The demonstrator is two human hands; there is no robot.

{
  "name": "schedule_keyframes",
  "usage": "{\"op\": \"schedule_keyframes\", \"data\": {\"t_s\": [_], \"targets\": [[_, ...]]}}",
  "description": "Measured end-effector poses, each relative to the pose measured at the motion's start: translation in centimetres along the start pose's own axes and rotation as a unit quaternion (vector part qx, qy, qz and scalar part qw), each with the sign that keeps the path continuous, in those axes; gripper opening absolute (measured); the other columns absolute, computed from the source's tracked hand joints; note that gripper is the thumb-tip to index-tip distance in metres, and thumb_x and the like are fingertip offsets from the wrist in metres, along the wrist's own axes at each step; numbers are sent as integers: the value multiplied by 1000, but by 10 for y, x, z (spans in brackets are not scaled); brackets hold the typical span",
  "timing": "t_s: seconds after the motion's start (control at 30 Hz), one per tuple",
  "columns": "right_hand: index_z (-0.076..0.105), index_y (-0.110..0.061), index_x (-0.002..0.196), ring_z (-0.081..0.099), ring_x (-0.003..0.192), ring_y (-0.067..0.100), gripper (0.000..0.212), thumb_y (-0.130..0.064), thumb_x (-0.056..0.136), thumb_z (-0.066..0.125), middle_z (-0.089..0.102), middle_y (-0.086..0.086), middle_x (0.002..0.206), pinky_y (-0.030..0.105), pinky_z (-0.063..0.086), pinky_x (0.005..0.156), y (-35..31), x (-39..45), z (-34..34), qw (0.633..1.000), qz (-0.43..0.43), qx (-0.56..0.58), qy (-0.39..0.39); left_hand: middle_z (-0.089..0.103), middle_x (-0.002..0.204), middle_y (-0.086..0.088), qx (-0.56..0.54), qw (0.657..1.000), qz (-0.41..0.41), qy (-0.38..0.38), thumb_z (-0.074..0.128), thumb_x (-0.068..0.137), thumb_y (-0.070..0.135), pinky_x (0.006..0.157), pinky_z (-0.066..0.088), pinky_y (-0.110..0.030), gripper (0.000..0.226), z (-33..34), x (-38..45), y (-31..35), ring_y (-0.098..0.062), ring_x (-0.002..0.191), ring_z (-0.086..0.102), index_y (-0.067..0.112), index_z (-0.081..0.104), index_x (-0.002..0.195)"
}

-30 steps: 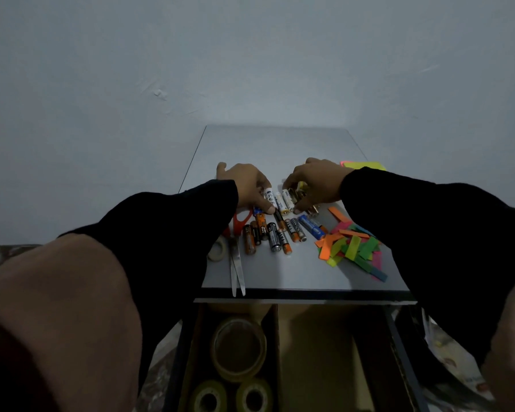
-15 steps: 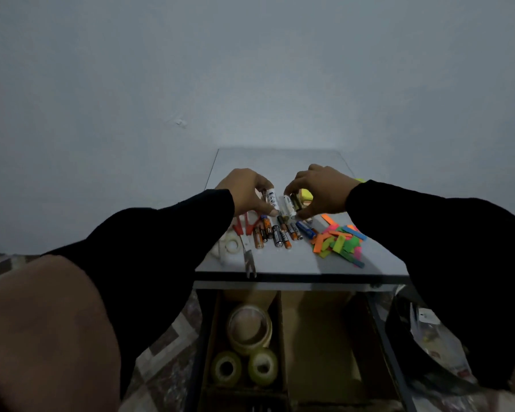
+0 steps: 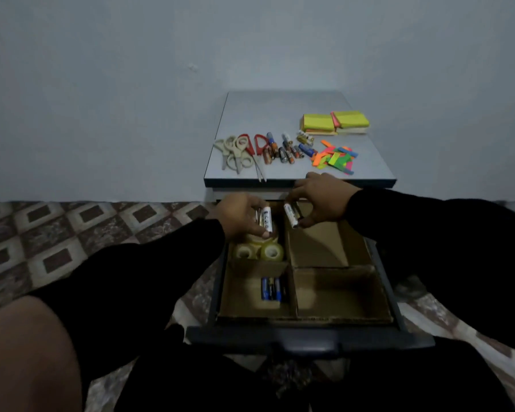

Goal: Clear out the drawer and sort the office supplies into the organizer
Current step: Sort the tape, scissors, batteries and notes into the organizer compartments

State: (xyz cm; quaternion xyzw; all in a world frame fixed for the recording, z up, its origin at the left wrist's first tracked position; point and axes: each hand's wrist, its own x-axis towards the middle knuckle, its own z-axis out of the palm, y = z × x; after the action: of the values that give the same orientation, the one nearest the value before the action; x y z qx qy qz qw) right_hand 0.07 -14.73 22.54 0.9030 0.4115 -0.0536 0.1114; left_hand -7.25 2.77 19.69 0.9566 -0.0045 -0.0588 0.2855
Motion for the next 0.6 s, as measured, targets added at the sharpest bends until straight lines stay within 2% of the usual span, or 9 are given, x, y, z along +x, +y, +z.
{"op": "schedule_keyframes", "data": {"t_s": [0.07, 0.1, 0.2, 0.37, 0.53, 0.6], "targets": [[44, -25, 136, 40, 118, 23, 63, -48, 81, 64, 47, 1, 132, 33, 34, 92, -13, -7, 11, 1000, 3, 11, -14, 65, 103, -4, -4, 1000, -23, -3, 85, 65, 22, 72, 36, -14, 59, 18, -11, -12, -21, 103, 60, 15, 64, 120], [44, -25, 135, 39, 119, 22, 62, -48, 81, 63, 47, 1, 132, 34, 34, 93, -20, -11, 17, 1000, 5, 19, -19, 65, 108, -7, 4, 1000, -30, -2, 84, 66, 22, 74, 36, -14, 58, 28, -17, -16, -22, 106, 59, 15, 63, 120], [45, -26, 134, 40, 118, 21, 60, -47, 81, 63, 48, 0, 130, 33, 33, 94, -34, -23, 36, 1000, -5, 25, -18, 59, 126, -10, 34, 999, -36, -10, 80, 72, 21, 89, 35, -16, 56, 57, -31, -27, -22, 117, 54, 12, 60, 124], [42, -27, 137, 39, 120, 22, 61, -46, 83, 61, 45, -1, 135, 34, 33, 97, -45, -35, 59, 999, -12, 26, -40, 66, 113, -12, 17, 993, -107, -43, 79, 72, 17, 87, 41, -22, 46, 90, -40, -40, -22, 107, 59, 7, 66, 115], [41, -24, 137, 39, 120, 23, 61, -42, 83, 63, 44, 0, 136, 35, 34, 96, -47, -37, 75, 998, -8, 47, -49, 58, 128, -7, 4, 987, -155, -50, 79, 74, 18, 93, 39, -22, 58, 109, -33, -48, -21, 119, 53, 12, 57, 127], [41, -23, 138, 38, 120, 22, 61, -40, 84, 63, 43, 0, 136, 34, 34, 97, -46, -37, 80, 997, -8, 63, -48, 59, 127, -8, 10, 983, -171, -62, 79, 74, 19, 96, 40, -25, 59, 115, -30, -48, -22, 118, 54, 11, 57, 128]]}}
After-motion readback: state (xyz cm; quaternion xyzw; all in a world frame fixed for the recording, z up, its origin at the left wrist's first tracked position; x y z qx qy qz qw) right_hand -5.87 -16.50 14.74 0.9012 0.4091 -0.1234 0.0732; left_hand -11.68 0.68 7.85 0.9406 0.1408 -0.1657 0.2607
